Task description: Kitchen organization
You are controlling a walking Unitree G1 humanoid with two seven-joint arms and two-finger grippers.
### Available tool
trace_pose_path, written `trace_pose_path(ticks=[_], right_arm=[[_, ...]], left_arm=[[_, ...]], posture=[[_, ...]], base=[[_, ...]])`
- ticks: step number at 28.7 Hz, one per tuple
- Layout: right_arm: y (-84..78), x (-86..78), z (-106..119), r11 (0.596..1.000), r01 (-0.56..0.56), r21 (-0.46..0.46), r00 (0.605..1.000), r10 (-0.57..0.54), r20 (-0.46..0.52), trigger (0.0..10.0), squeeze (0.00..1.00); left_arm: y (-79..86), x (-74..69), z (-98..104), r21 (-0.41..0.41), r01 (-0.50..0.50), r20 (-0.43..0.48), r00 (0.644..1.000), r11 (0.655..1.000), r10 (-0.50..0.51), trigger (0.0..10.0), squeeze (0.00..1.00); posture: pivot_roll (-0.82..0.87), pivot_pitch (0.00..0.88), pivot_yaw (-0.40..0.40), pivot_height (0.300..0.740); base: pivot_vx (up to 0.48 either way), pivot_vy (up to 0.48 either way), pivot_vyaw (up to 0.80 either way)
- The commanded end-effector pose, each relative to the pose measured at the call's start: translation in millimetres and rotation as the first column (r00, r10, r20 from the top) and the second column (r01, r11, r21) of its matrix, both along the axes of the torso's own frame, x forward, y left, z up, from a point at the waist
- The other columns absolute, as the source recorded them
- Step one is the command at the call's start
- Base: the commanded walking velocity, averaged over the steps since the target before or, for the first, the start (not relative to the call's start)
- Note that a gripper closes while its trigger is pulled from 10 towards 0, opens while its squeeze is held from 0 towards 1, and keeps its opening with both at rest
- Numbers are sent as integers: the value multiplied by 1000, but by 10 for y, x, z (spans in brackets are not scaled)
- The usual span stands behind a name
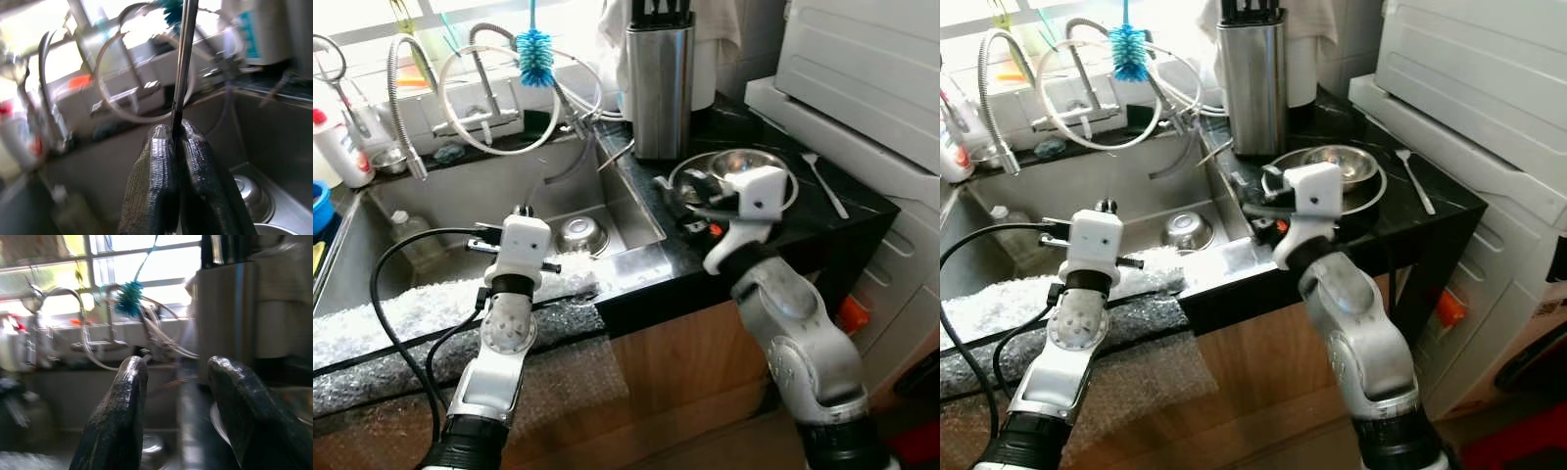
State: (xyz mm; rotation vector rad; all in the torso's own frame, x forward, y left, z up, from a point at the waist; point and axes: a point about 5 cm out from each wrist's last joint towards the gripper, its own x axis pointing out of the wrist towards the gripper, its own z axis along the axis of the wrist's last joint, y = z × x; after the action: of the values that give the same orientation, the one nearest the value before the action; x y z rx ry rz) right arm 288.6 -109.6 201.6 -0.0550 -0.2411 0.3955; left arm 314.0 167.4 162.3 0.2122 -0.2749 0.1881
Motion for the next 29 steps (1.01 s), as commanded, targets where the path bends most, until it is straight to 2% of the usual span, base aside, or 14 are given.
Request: trace_pose_path(ticks=[1, 3, 5, 8, 12, 15, 18, 23, 24, 27, 28, 29], right_arm=[[31, -64, 23, 1000, 12, -23, 998, -11, 69, 10000, 0], [0, -131, -46, 999, 45, -25, 996, -43, 82, 10000, 0], [-42, -217, -172, 993, 89, -72, 992, -82, 93, 10000, 0], [-110, -272, -297, 986, 146, -74, 987, -141, 75, 10000, 0], [-135, -298, -363, 982, 166, -91, 984, -160, 74, 10000, 0], [-168, -356, -433, 976, 193, -102, 978, -183, 98, 10000, 0], [-185, -424, -475, 970, 199, -141, 975, -182, 125, 10000, 0], [-244, -487, -592, 960, 226, -163, 972, -210, 109, 10000, 0], [-268, -518, -662, 953, 234, -193, 970, -216, 110, 10000, 0], [-296, -534, -698, 949, 253, -189, 966, -236, 106, 10000, 0], [-300, -525, -691, 948, 257, -187, 965, -239, 110, 10000, 0], [-298, -517, -683, 948, 257, -186, 964, -239, 114, 10000, 0]], left_arm=[[86, 39, 31, -74, -5, -1, 1000, 997, 5, 10000, 0], [137, 56, 43, -127, -4, 3, 1000, 992, 5, 10000, 0], [182, 83, 34, -165, -3, -8, 1000, 986, 2, 10000, 0], [187, 117, 6, -173, 18, -30, 999, 985, -24, 10000, 0], [193, 149, -32, -184, 29, -55, 998, 983, -39, 10000, 0], [240, 222, -61, -226, 21, -91, 995, 974, -43, 10000, 0], [266, 283, -19, -223, 23, -96, 994, 975, -45, 10000, 0], [282, 363, -20, -191, 18, -135, 990, 981, -45, 10000, 0], [285, 400, -29, -191, 15, -153, 987, 981, -45, 10000, 0], [276, 432, -41, -196, 19, -171, 984, 980, -53, 10000, 0], [262, 446, -89, -191, 20, -208, 976, 981, -61, 10000, 59], [242, 450, -152, -193, 31, -250, 965, 981, -79, 10000, 188]], posture=[[-147, 0, 103, 740], [-152, 0, 108, 740], [-159, 0, 115, 740], [-162, 0, 119, 740], [-169, 0, 126, 740], [-173, 0, 133, 740], [-174, 0, 134, 740], [-177, 0, 138, 740], [-183, 0, 144, 740], [-183, 0, 145, 740], [-185, 0, 148, 740], [-186, 0, 148, 740]], base=[[0, 0, 0], [0, 0, 0], [0, 0, 0], [0, 0, 0], [0, 0, 0], [0, 0, 0], [0, 0, 0], [0, 0, 0], [0, 0, 0], [0, 0, 0], [0, 0, 0], [0, 0, 0]])
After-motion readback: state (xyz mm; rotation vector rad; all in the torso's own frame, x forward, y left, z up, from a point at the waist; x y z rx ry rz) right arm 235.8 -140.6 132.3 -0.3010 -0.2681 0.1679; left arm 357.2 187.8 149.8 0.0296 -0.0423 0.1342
